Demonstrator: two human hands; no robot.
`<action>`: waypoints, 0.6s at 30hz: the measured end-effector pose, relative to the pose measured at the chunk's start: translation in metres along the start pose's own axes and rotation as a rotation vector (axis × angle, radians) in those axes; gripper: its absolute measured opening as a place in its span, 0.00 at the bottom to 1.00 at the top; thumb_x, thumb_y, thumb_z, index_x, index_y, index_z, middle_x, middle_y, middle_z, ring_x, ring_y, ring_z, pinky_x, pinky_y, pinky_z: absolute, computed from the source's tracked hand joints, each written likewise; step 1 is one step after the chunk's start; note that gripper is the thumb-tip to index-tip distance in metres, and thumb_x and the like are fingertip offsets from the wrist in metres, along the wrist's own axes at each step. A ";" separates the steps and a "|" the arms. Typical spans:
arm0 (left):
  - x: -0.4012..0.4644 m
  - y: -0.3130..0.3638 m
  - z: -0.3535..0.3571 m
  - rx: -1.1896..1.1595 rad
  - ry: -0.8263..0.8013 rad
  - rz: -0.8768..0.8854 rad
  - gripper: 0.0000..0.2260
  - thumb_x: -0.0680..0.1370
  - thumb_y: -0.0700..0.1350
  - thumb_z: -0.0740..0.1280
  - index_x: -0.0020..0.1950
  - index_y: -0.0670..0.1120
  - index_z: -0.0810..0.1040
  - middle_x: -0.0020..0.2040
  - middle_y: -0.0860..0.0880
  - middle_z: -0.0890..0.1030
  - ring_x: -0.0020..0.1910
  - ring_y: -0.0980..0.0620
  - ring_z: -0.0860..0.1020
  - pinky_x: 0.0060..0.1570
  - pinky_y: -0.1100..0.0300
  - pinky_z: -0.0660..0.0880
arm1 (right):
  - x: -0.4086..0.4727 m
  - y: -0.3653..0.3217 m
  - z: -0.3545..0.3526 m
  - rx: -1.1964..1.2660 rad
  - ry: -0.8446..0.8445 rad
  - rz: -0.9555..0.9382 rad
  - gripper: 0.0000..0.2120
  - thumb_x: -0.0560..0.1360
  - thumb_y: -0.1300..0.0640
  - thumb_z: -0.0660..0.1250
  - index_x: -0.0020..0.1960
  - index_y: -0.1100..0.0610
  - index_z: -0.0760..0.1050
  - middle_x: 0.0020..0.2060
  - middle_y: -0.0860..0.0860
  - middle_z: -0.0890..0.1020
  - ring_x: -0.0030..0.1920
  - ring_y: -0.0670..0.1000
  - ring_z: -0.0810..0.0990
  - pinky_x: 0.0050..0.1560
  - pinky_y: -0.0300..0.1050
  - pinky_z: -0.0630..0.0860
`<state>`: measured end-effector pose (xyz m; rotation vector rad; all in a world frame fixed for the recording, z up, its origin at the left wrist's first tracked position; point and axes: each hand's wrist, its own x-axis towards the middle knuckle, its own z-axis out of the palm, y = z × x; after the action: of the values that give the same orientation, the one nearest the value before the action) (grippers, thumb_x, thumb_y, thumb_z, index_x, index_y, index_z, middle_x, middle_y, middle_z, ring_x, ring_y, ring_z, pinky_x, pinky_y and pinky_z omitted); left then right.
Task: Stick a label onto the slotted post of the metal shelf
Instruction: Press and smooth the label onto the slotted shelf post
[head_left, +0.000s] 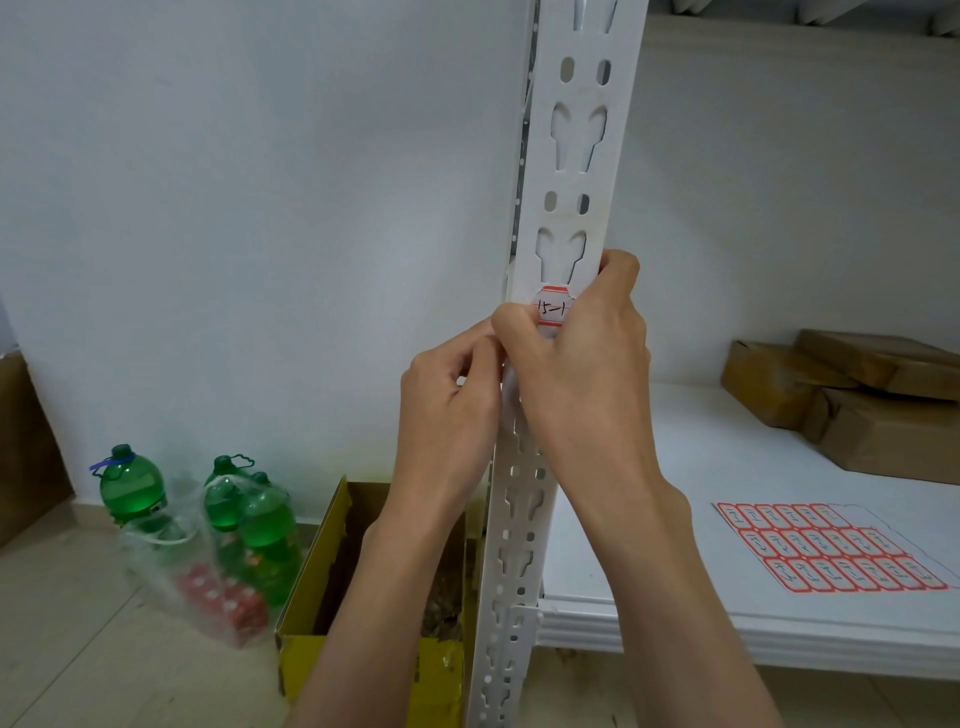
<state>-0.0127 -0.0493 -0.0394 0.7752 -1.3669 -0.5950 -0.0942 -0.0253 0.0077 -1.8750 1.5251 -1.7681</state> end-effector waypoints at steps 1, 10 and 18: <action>0.000 0.000 0.000 0.002 0.000 0.002 0.17 0.85 0.43 0.56 0.58 0.51 0.85 0.48 0.57 0.86 0.50 0.58 0.83 0.48 0.66 0.78 | 0.000 0.000 0.000 -0.002 -0.001 0.000 0.18 0.76 0.55 0.67 0.57 0.50 0.58 0.46 0.44 0.73 0.47 0.51 0.78 0.52 0.54 0.79; 0.001 0.001 0.000 -0.004 0.003 0.001 0.17 0.85 0.42 0.56 0.56 0.50 0.85 0.47 0.57 0.86 0.49 0.58 0.83 0.47 0.68 0.77 | 0.000 -0.001 -0.002 -0.004 -0.017 0.006 0.17 0.76 0.55 0.66 0.56 0.51 0.58 0.45 0.44 0.73 0.45 0.50 0.77 0.48 0.49 0.75; 0.002 0.003 -0.004 0.063 0.007 -0.002 0.14 0.84 0.46 0.58 0.58 0.51 0.84 0.53 0.53 0.85 0.52 0.54 0.82 0.47 0.62 0.80 | 0.005 0.007 -0.014 0.178 -0.061 0.063 0.18 0.76 0.56 0.70 0.62 0.50 0.66 0.45 0.38 0.75 0.40 0.30 0.78 0.30 0.23 0.71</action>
<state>-0.0090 -0.0486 -0.0363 0.8294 -1.3837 -0.5525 -0.1105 -0.0252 0.0105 -1.7598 1.3419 -1.7403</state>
